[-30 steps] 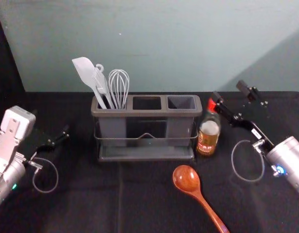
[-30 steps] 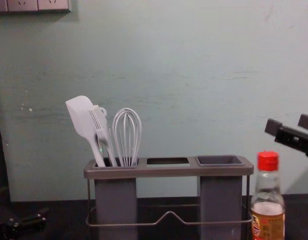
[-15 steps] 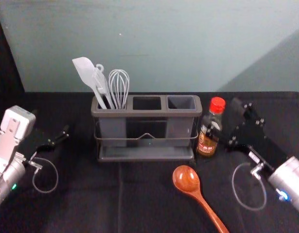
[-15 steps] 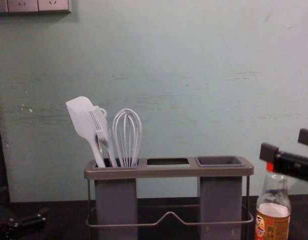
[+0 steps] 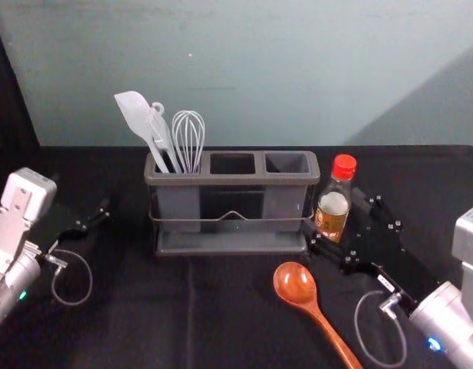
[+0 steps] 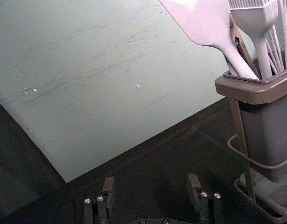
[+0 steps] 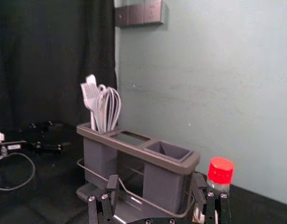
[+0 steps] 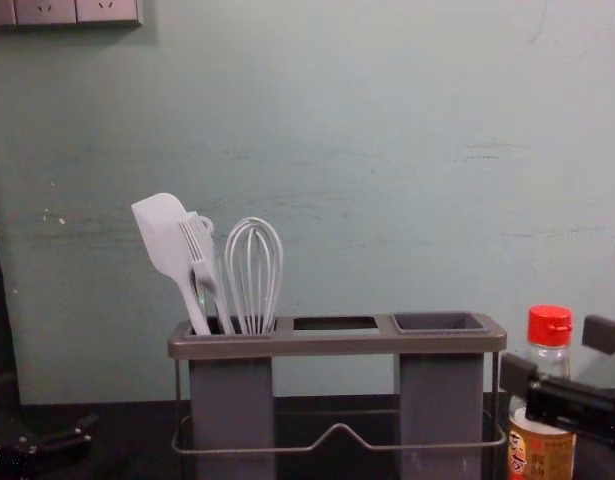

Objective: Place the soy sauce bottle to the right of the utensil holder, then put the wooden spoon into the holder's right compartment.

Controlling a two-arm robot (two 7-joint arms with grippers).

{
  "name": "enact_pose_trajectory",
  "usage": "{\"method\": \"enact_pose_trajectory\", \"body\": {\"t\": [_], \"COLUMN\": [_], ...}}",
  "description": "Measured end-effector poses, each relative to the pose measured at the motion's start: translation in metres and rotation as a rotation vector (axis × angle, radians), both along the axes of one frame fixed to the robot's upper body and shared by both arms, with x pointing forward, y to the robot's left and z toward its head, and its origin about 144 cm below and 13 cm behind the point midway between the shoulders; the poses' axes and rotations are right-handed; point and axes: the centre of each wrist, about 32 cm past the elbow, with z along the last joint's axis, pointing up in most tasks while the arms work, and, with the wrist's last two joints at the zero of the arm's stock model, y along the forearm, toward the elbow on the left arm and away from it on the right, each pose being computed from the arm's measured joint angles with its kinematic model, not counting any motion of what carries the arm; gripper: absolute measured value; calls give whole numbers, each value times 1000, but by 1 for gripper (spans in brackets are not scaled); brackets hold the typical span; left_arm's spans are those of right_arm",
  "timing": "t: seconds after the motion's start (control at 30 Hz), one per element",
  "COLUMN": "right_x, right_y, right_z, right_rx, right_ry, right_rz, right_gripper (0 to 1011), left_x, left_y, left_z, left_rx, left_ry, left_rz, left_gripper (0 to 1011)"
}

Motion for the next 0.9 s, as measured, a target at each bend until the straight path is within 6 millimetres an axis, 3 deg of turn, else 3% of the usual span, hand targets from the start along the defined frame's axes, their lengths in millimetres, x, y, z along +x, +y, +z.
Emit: {"method": "enact_pose_trajectory", "body": {"t": [0.37, 0.9], "right_x": [-14, -17], "right_y": [18, 19], "right_z": [-8, -9], "right_rx": [-103, -108], "right_ry": [90, 96], "right_rz": [-76, -73], "right_gripper": [1002, 1003], "left_x": [0, 0], "left_y": [0, 0], "left_z": [0, 0], "left_rx": [0, 0], "left_ry": [0, 0], "left_rz": [0, 0], "left_gripper": [1011, 1012]}}
